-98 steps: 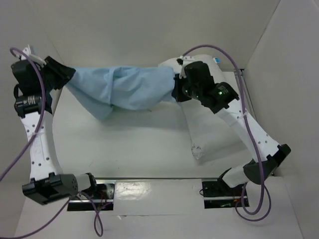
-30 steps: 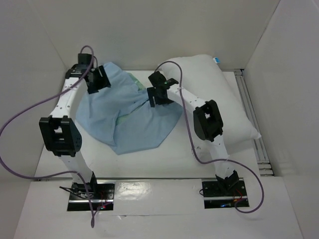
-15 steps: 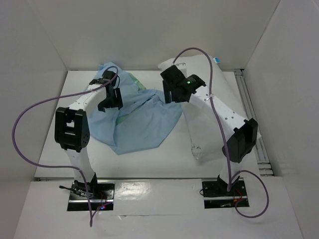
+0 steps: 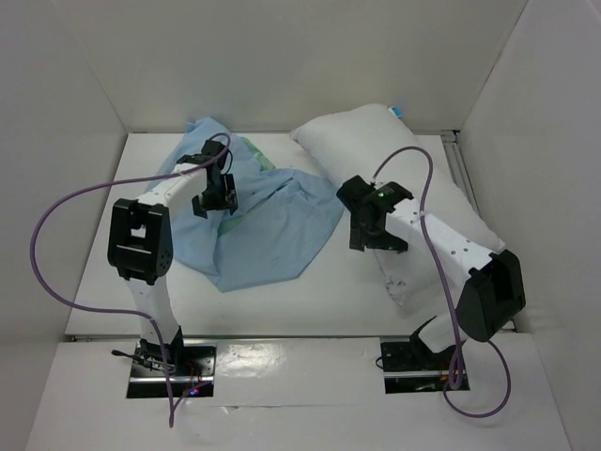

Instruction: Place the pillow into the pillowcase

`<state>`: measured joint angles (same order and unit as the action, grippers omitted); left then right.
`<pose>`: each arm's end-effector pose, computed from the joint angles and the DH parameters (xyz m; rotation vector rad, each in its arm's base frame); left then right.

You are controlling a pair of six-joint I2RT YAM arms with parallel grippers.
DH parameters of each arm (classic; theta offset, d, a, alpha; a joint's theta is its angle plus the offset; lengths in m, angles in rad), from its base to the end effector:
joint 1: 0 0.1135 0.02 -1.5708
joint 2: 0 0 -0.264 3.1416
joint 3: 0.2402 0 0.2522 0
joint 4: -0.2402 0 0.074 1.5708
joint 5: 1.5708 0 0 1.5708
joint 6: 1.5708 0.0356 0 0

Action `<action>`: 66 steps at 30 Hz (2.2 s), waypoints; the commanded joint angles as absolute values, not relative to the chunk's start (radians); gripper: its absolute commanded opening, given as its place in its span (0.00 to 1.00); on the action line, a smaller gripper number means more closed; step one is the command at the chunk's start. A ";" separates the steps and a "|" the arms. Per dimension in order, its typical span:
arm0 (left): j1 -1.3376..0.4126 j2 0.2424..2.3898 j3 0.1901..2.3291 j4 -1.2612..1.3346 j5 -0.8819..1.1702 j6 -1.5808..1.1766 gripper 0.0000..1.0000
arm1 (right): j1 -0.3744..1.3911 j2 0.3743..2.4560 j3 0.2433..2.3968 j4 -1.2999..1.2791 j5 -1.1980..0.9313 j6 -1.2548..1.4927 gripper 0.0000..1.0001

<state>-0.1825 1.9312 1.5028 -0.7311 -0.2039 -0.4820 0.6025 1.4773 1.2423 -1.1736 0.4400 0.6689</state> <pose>0.3990 -0.0663 0.2136 -0.4576 2.6483 0.0770 0.2267 0.1375 0.2728 0.1402 2.7265 -0.3594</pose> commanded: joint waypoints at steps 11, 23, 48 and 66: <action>-0.199 1.859 1.494 -0.733 -0.169 -0.503 0.81 | 0.577 1.861 1.906 -0.992 0.765 0.519 1.00; -0.199 1.812 1.523 -0.787 -0.184 -0.493 0.81 | 0.364 2.263 2.201 -0.954 0.549 0.390 0.00; -0.219 2.031 1.538 -0.713 -0.290 -0.439 0.62 | 0.462 1.483 1.614 -0.928 0.354 0.485 0.00; -0.135 1.861 1.746 -0.888 -0.063 -0.448 0.00 | 0.684 1.286 1.359 -0.699 -0.012 0.222 0.00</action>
